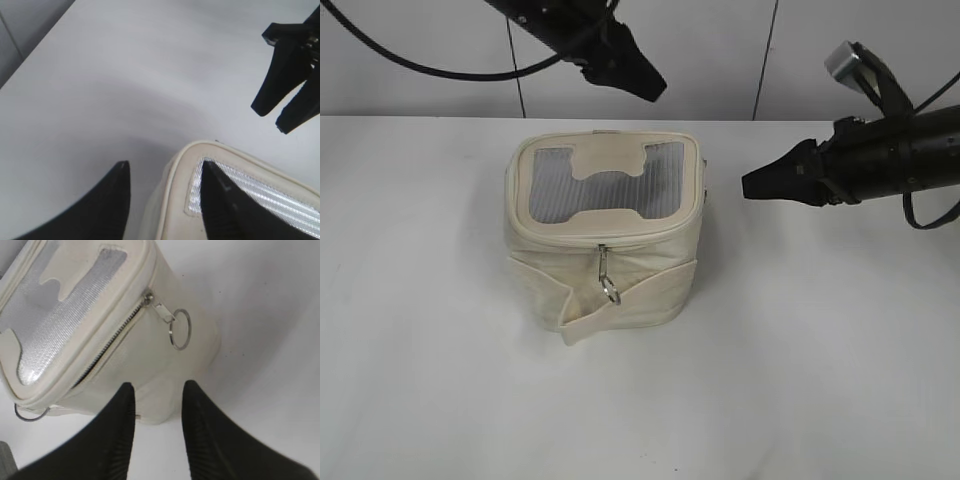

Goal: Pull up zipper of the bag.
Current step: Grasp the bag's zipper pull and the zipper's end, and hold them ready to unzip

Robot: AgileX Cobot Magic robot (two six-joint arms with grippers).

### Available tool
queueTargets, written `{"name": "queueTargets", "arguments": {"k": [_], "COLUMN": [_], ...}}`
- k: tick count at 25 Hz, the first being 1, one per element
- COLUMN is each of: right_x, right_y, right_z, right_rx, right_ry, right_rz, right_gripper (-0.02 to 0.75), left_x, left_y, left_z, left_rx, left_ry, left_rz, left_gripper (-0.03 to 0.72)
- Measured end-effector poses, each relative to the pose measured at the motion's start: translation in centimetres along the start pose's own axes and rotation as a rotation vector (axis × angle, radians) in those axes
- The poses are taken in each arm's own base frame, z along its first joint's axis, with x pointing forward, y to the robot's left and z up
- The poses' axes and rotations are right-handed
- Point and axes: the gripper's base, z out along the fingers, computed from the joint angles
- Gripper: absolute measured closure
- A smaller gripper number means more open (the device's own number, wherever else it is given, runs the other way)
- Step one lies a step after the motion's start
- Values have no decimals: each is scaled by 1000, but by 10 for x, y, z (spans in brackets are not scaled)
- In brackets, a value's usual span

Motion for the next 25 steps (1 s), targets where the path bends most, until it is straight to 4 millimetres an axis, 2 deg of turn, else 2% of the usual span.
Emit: {"name": "queueTargets", "arguments": {"k": [4, 9, 15, 16, 19, 20, 21, 25], "right_x": [-2, -3, -3, -3, -3, -3, -2, 0], "right_y": [0, 0, 2, 4, 11, 13, 15, 12], "right_z": [0, 0, 2, 3, 9, 11, 14, 22], "right_rx": [-1, -2, -3, -4, 4, 10, 18, 70], "right_ry": [-23, -37, -36, -34, -20, -17, -13, -6], "right_rz": [-23, -30, -36, -42, -75, -92, -109, -129], "right_gripper": [472, 472, 472, 472, 472, 472, 472, 472], "left_x": [1, 15, 25, 26, 27, 27, 27, 27], "left_y": [-2, 5, 9, 10, 9, 8, 8, 8], "left_z": [19, 38, 50, 51, 52, 52, 52, 52], "left_rx": [29, 44, 67, 70, 86, 88, 88, 88], "left_ry": [19, 50, 76, 77, 88, 90, 92, 92], "left_rz": [22, 0, -16, -18, -18, -17, -16, -16], "left_gripper": [336, 336, 342, 365, 577, 625, 650, 655]}}
